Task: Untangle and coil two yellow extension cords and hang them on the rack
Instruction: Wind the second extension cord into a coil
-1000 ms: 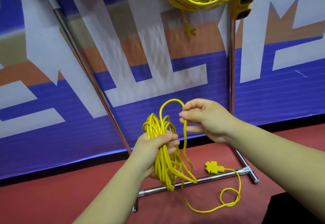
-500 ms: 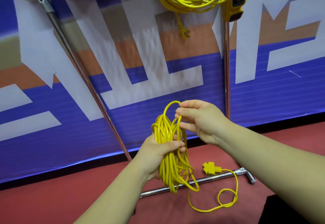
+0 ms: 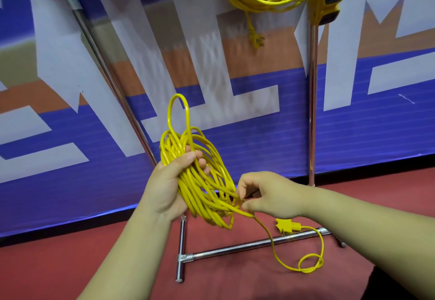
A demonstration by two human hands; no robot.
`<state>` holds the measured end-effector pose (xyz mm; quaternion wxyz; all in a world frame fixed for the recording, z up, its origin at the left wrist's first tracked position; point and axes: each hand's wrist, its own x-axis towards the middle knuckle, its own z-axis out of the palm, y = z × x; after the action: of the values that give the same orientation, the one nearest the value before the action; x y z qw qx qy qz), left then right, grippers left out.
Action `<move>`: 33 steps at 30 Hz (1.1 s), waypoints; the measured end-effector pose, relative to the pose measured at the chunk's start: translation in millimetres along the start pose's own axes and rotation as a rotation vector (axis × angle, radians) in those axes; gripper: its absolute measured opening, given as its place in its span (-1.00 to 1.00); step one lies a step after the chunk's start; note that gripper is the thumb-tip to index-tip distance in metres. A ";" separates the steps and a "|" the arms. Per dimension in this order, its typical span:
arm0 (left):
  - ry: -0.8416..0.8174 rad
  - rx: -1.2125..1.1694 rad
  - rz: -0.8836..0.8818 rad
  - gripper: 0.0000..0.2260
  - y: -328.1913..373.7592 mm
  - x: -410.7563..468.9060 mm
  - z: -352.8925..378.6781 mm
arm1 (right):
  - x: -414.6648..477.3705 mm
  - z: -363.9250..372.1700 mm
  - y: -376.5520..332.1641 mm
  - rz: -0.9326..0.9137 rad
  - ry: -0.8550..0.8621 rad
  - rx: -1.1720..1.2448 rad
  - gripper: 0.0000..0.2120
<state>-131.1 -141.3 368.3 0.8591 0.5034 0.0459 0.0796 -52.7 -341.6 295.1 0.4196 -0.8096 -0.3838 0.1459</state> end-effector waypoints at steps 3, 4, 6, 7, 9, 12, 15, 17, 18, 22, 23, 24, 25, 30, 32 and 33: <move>0.002 -0.032 0.009 -0.88 3.2 0.3 -5.8 | 6.5 2.9 -0.2 -0.004 0.048 -0.081 -0.76; 0.009 -0.050 0.006 -0.90 3.8 0.8 -8.2 | 7.9 3.1 -0.1 -0.005 0.057 -0.074 -0.76; 0.037 -0.092 -0.017 -0.92 4.5 3.2 -15.0 | 11.6 1.7 0.1 0.001 0.115 0.048 -0.75; 0.074 -0.095 -0.036 -0.92 4.6 4.6 -19.3 | 14.2 -0.7 0.7 0.023 0.190 0.150 -0.75; 0.169 -0.053 -0.070 -0.93 4.1 6.1 -27.9 | 20.4 -9.2 3.2 0.130 0.391 0.414 -0.79; 0.193 0.012 -0.082 -0.92 5.3 3.0 -34.1 | 26.9 -21.4 13.9 0.355 0.609 0.667 -0.88; 0.149 -0.051 -0.078 -0.91 10.3 -0.8 -34.6 | 29.5 -17.5 34.0 0.522 0.623 0.614 -0.87; 0.110 -0.105 -0.063 -0.90 13.8 -1.2 -36.1 | 31.9 -7.7 44.2 0.580 0.575 0.501 -0.87; 0.089 -0.128 -0.050 -0.90 15.2 -1.1 -36.4 | 32.8 -2.5 46.7 0.588 0.547 0.449 -0.87; 0.022 -0.189 0.007 -0.92 20.9 -2.9 -33.1 | 32.9 15.8 47.8 0.580 0.358 0.199 -0.87; 0.013 -0.204 0.022 -0.92 22.4 -3.1 -33.0 | 31.5 19.8 46.2 0.569 0.268 0.140 -0.86; 0.008 -0.225 0.036 -0.92 23.7 -2.4 -33.7 | 29.8 23.4 44.0 0.556 0.171 0.078 -0.85; 0.009 -0.245 0.048 -0.91 24.8 -1.5 -35.1 | 27.6 26.7 40.7 0.541 0.079 0.027 -0.84; 0.099 -0.261 0.090 -0.91 22.3 8.2 -46.4 | 15.5 37.8 14.6 0.438 -0.131 -0.075 -0.84; 0.151 -0.269 0.095 -0.88 17.8 13.1 -51.0 | 9.4 40.4 3.8 0.387 -0.165 -0.039 -0.83; 0.186 -0.272 0.093 -0.84 15.1 15.8 -53.2 | 6.4 41.8 -1.0 0.354 -0.185 -0.008 -0.82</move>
<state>-125.3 -85.6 355.5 0.9068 0.3745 0.0907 0.1707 -72.3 -312.7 271.1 0.3473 -0.8492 -0.2731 0.2894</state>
